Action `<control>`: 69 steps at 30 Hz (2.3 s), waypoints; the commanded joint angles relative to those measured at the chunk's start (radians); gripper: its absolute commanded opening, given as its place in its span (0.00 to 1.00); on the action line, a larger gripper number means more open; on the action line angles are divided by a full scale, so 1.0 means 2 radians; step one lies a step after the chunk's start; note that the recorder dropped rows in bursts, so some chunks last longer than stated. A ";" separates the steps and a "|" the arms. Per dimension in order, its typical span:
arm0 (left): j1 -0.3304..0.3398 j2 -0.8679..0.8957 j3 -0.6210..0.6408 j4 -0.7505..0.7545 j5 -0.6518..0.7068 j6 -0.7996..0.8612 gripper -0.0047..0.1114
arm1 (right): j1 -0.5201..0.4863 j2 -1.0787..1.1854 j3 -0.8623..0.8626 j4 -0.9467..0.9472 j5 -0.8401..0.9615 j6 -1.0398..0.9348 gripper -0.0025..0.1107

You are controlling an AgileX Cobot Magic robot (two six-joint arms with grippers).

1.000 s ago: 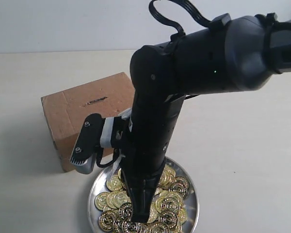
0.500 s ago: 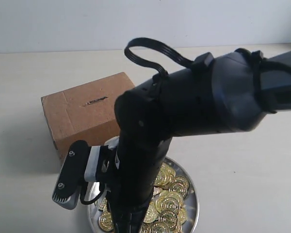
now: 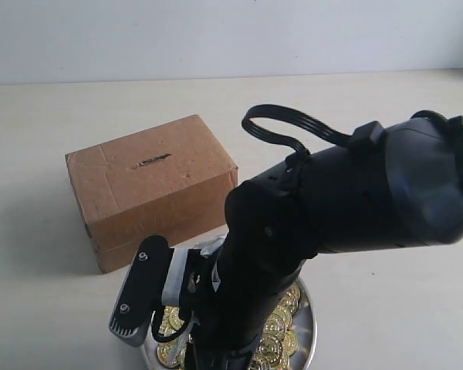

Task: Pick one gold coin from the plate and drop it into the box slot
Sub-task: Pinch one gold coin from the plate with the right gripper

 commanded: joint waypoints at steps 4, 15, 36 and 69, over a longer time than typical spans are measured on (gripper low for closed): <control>-0.003 -0.002 0.001 -0.002 -0.005 -0.001 0.04 | 0.000 0.004 0.002 -0.015 -0.004 0.001 0.50; -0.003 -0.002 0.001 -0.002 -0.005 -0.001 0.04 | 0.000 0.018 0.001 -0.018 -0.019 0.001 0.51; -0.003 -0.002 0.001 -0.002 -0.005 -0.001 0.04 | 0.003 0.024 0.001 -0.029 -0.024 0.015 0.51; -0.003 -0.002 0.001 -0.002 -0.005 -0.001 0.04 | 0.017 0.049 -0.024 -0.074 -0.009 0.089 0.50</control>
